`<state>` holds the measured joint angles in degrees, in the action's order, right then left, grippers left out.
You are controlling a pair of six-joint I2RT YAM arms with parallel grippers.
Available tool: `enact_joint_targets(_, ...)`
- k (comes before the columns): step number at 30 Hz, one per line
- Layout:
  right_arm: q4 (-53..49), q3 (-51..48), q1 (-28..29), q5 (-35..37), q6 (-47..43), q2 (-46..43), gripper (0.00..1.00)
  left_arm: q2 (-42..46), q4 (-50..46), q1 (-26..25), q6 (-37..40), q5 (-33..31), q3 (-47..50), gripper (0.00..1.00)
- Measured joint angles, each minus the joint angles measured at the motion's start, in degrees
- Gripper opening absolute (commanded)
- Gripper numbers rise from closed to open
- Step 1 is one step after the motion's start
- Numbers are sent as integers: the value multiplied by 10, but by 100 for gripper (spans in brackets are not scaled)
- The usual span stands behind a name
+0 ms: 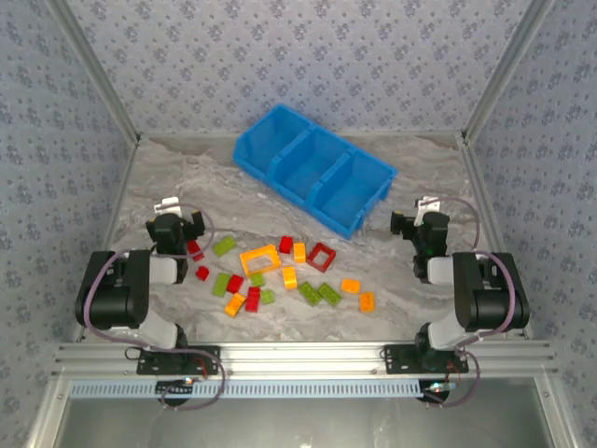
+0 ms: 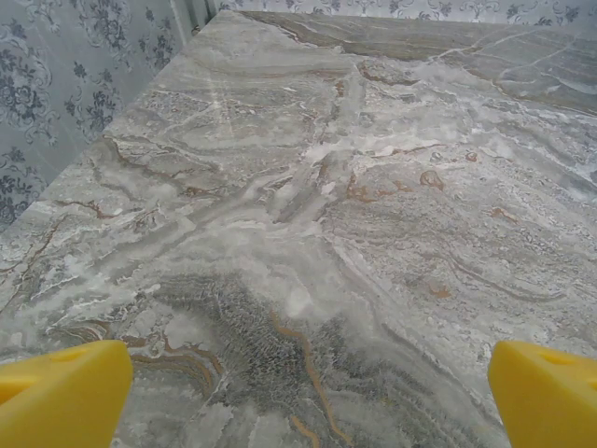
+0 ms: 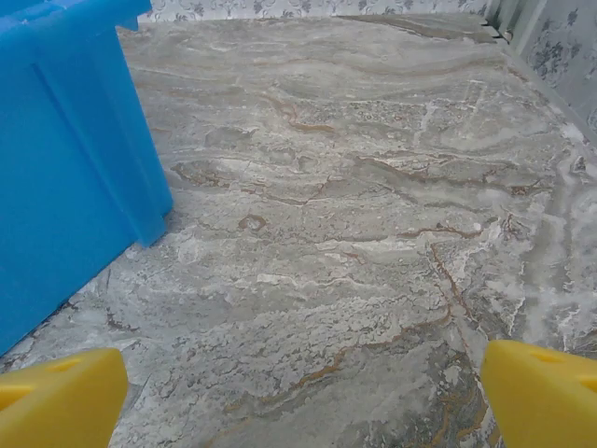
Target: Sort the legos into containers by color
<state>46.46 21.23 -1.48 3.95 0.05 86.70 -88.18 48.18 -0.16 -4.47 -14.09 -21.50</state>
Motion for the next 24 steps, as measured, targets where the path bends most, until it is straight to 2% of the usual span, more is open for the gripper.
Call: enact_joint_targets(24, -10, 5, -3, -25, -2, 0, 100, 0, 0, 0, 2, 9, 0, 98)
